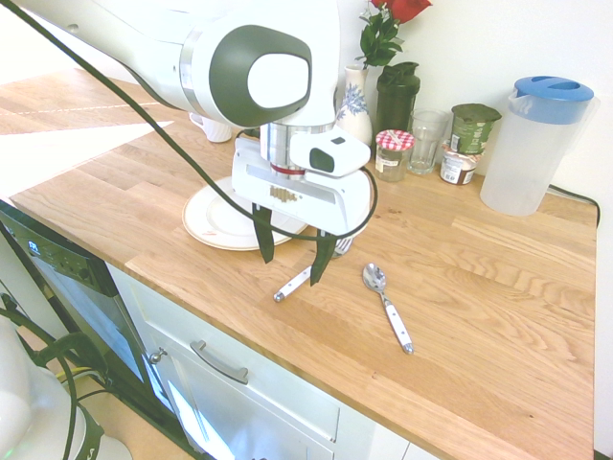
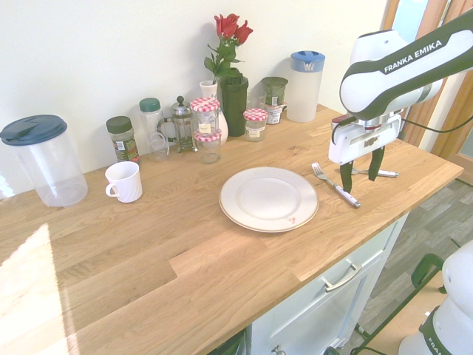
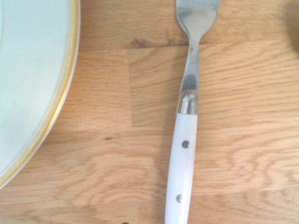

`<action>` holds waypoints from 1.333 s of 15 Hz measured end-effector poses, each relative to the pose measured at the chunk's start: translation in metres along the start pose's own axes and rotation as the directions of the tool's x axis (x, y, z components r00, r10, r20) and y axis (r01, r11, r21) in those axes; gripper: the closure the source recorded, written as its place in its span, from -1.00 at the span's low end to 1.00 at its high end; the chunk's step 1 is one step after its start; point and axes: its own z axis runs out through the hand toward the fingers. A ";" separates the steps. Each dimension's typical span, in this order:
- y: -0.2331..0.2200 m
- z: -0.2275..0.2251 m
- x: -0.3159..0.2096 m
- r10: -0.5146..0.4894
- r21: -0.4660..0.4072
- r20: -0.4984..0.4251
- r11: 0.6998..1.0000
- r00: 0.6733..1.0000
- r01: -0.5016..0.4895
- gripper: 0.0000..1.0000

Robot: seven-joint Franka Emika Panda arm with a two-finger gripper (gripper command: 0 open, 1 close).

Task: Put the fork into the plate

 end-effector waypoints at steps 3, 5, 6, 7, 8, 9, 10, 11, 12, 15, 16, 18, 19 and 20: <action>0.008 0.004 0.003 0.027 0.012 0.013 1.000 1.000 -0.027 1.00; 0.011 0.013 0.001 0.043 0.021 0.037 0.999 0.998 -0.044 1.00; 0.012 0.017 -0.001 0.049 0.025 0.047 0.998 0.998 -0.050 1.00; 0.012 0.020 -0.003 0.053 0.030 0.052 0.998 0.997 -0.054 1.00; 0.012 0.024 -0.004 0.055 0.036 0.052 0.998 0.997 -0.057 1.00; 0.011 0.026 -0.004 0.057 0.041 0.053 0.997 0.997 -0.060 1.00; 0.011 0.028 -0.005 0.062 0.046 0.056 0.997 0.997 -0.064 1.00; 0.011 0.031 -0.006 0.065 0.048 0.057 0.997 0.996 -0.068 1.00; 0.011 0.034 -0.006 0.069 0.051 0.054 0.996 0.996 -0.072 1.00; 0.008 0.044 -0.003 0.086 0.057 0.047 0.994 0.995 -0.088 1.00; 0.007 0.046 -0.001 0.092 0.062 0.042 0.994 0.995 -0.094 1.00; 0.004 0.050 0.002 0.098 0.069 0.033 0.993 0.995 -0.100 1.00; 0.004 0.050 0.003 0.099 0.071 0.029 0.992 0.995 -0.101 1.00; 0.004 0.049 0.003 0.099 0.074 0.025 0.992 0.995 -0.101 1.00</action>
